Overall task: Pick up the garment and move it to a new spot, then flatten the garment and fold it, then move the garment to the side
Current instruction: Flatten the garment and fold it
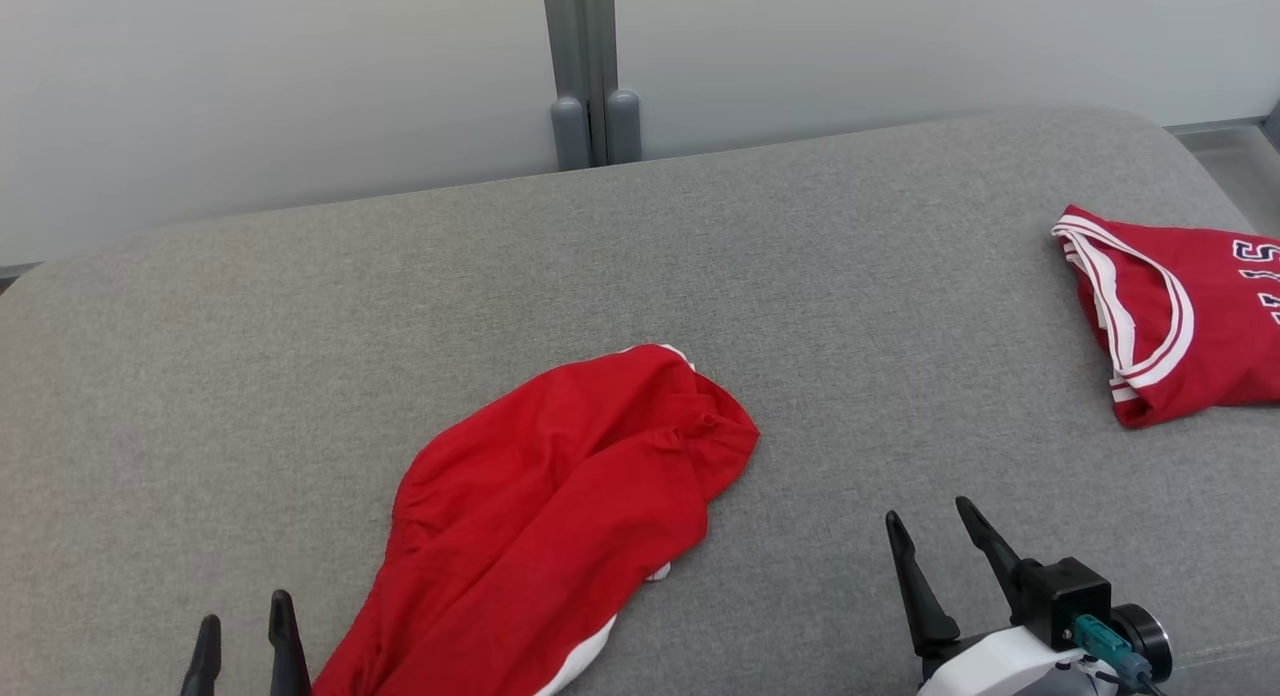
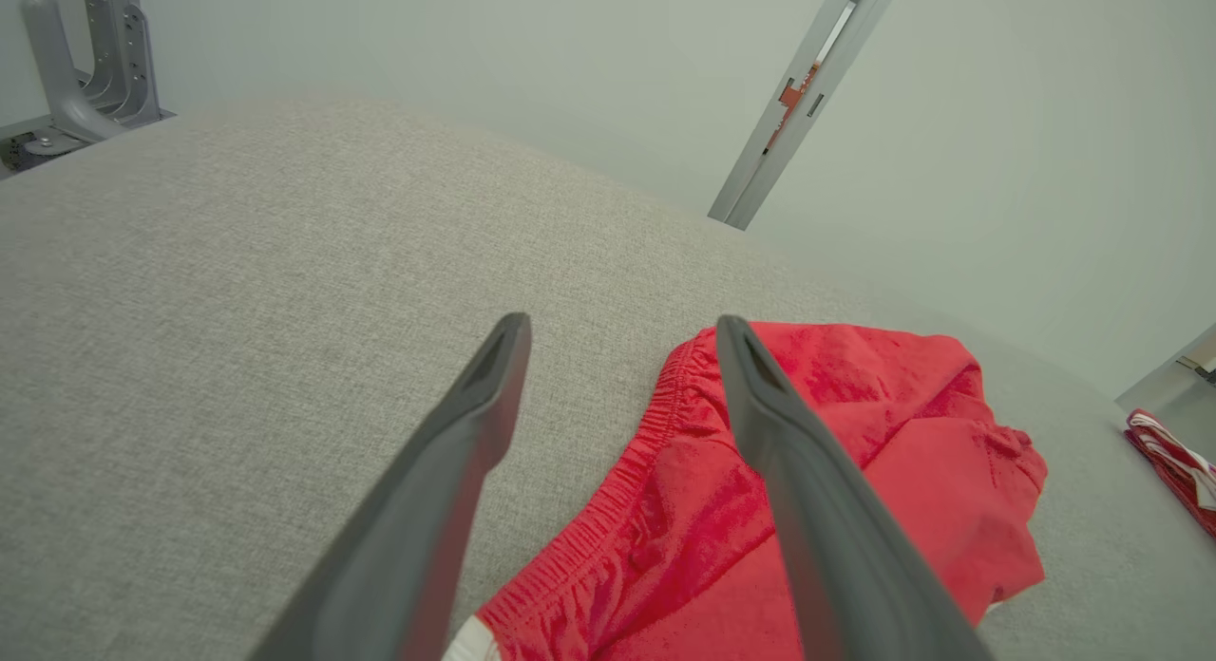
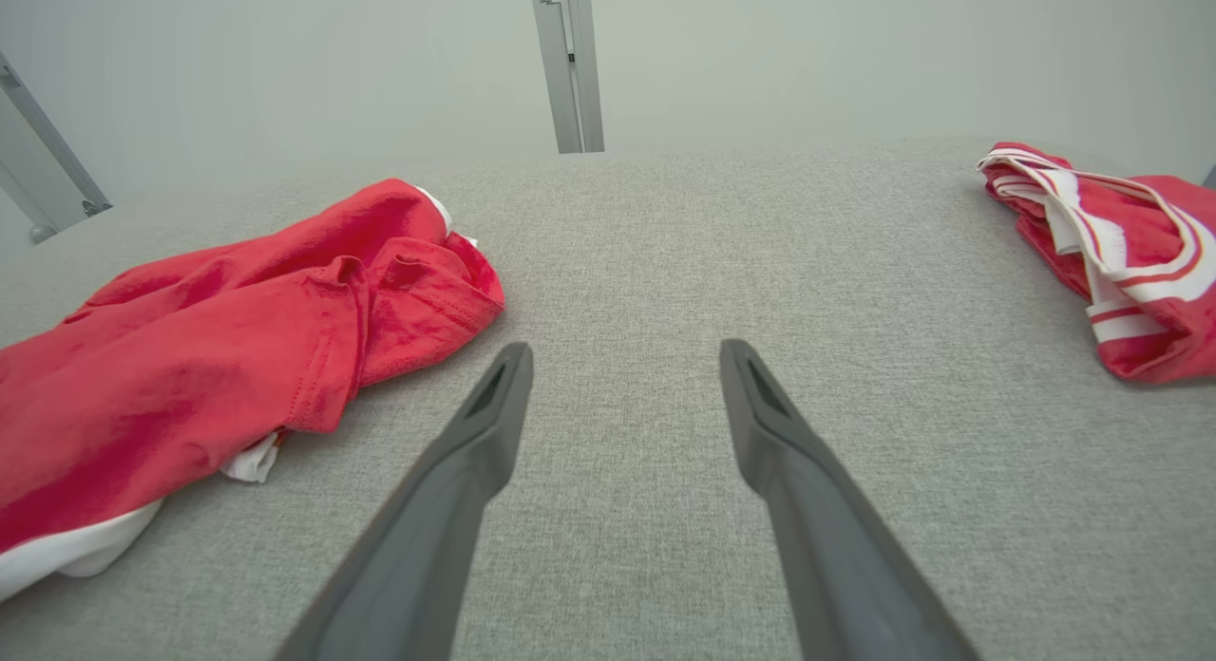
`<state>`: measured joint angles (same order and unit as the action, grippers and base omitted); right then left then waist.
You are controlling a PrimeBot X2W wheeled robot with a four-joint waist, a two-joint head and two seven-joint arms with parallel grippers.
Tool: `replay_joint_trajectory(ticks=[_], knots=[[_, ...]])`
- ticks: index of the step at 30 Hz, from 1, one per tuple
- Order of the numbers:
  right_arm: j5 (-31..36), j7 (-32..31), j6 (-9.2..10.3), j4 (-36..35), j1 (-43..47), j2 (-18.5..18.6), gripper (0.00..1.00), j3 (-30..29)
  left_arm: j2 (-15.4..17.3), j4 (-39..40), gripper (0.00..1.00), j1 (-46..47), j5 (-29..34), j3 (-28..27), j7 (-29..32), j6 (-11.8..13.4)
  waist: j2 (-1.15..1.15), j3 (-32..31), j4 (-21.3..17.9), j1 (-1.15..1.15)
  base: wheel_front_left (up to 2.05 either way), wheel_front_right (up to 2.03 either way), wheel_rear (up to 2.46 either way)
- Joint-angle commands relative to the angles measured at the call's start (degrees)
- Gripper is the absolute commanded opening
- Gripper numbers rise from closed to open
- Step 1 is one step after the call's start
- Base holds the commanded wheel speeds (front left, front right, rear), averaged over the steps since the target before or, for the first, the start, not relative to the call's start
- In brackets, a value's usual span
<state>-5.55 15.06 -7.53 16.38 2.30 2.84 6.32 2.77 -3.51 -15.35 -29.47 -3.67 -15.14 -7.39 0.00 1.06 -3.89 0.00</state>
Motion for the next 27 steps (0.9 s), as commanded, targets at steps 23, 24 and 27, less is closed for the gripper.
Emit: replay_joint_trajectory(ticks=[23,24,27], knots=[[-3.23,0.15,0.09,-0.58,-3.48,0.09,1.0,2.46,6.41,-24.84,1.0,34.35,5.7,30.72,16.31,-0.06,0.0,5.63,-13.99,0.0,0.0,0.0,0.0],[-3.21,0.15,0.09,-0.68,-3.53,0.09,1.0,2.28,6.93,-25.88,1.0,34.99,5.34,31.2,17.11,-0.05,0.0,5.84,-14.53,0.0,0.0,0.0,0.0],[-3.4,0.15,0.09,-0.81,-3.76,0.08,1.0,2.26,8.17,-28.24,1.0,36.36,5.65,31.5,17.4,0.0,0.0,6.16,-15.75,0.0,0.0,0.0,0.0]])
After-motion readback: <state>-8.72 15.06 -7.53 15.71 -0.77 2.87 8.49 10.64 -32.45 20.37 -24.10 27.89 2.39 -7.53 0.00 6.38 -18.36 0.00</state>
